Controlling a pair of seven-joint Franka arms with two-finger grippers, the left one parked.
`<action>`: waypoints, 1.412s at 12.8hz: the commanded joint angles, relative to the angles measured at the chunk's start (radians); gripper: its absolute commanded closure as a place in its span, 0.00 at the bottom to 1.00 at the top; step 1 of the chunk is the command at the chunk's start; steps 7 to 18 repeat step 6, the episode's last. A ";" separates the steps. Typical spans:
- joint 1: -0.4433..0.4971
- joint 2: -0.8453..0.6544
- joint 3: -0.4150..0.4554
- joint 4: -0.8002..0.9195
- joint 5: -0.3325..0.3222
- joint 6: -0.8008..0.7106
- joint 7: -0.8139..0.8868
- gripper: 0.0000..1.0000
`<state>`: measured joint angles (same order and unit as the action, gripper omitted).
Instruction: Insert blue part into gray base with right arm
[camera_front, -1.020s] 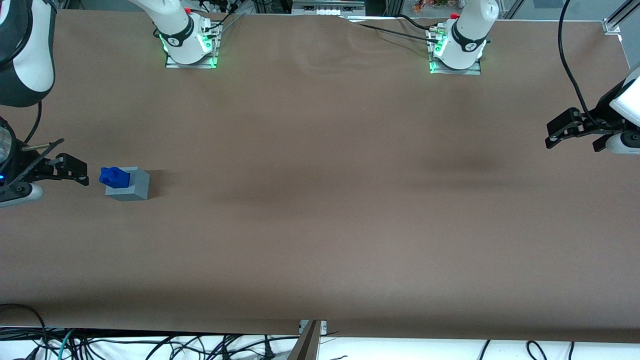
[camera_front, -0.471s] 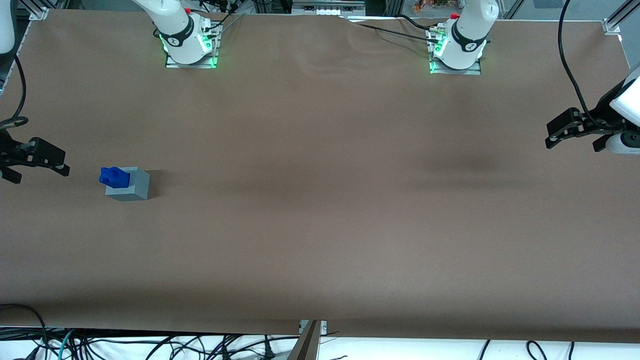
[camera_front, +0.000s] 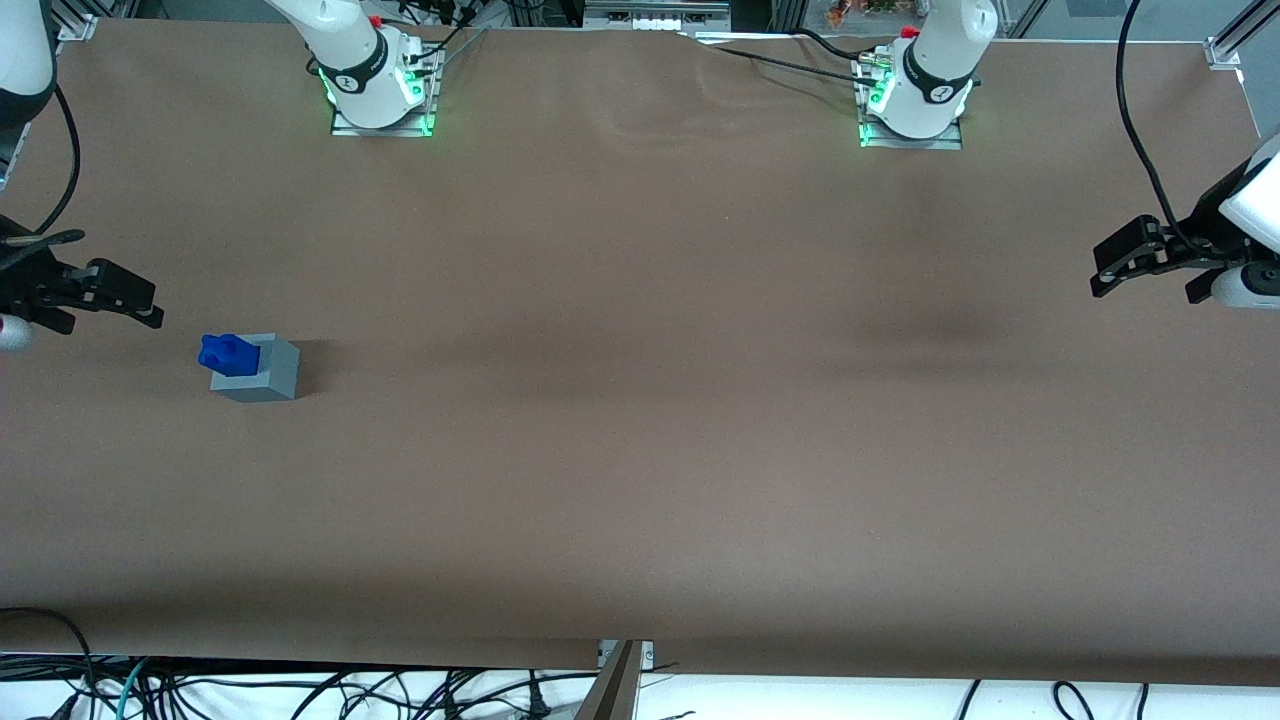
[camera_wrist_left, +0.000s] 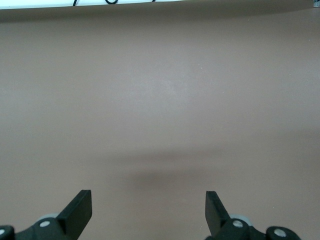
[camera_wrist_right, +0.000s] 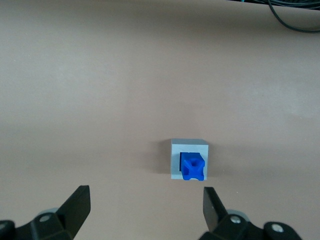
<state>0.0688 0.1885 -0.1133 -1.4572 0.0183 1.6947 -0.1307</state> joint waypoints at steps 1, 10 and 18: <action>-0.009 -0.020 0.020 -0.012 -0.029 -0.013 0.016 0.00; -0.015 -0.015 0.017 -0.012 -0.029 -0.012 0.014 0.00; -0.015 -0.015 0.017 -0.012 -0.029 -0.012 0.014 0.00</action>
